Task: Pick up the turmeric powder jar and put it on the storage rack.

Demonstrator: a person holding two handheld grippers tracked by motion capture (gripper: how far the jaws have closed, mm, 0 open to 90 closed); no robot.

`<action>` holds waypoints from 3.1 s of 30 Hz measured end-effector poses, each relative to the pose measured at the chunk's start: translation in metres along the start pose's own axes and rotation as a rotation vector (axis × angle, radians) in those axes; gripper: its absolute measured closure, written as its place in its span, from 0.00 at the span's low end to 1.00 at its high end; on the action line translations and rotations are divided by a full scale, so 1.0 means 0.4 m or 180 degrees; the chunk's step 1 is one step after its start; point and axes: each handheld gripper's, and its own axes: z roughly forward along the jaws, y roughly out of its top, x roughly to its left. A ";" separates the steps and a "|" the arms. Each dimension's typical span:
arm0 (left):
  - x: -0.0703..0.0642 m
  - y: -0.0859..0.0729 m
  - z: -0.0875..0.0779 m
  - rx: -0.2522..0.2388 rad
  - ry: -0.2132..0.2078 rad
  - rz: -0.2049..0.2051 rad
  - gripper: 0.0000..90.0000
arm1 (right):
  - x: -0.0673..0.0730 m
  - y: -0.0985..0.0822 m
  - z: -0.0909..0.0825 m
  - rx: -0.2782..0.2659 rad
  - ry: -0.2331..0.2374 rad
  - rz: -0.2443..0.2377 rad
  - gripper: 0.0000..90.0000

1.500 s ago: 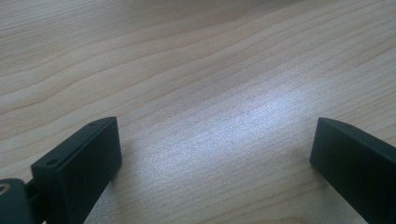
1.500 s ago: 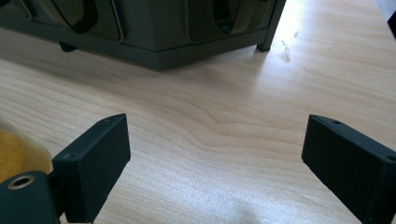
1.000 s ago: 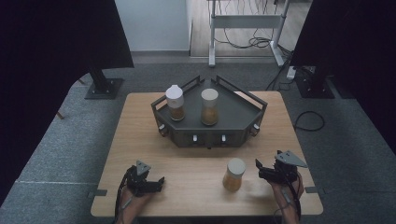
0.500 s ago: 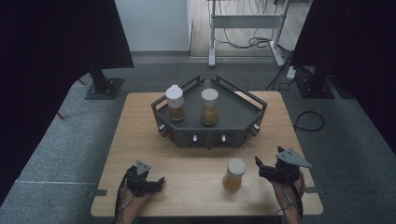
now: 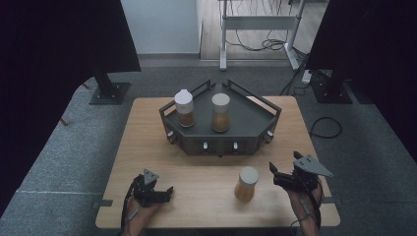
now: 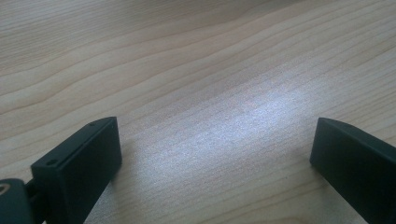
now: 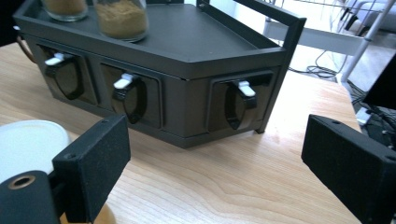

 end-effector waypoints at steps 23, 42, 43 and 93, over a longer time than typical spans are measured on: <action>0.000 0.000 0.000 0.0000 0.0000 0.0000 0.02 | 0.040 0.006 0.005 -0.0091 0.0308 -0.0033 0.09; 0.000 -0.001 0.000 -0.0005 -0.0001 -0.0006 0.02 | 0.080 0.005 0.015 -0.0137 0.0570 -0.0067 0.09; 0.000 -0.001 0.000 -0.0005 0.0000 -0.0006 0.02 | 0.081 0.005 0.017 -0.0140 0.0584 -0.0066 0.09; 0.000 0.000 0.000 0.0000 -0.0001 0.0000 0.02 | 0.100 -0.053 0.083 0.0160 0.0906 -0.0011 0.25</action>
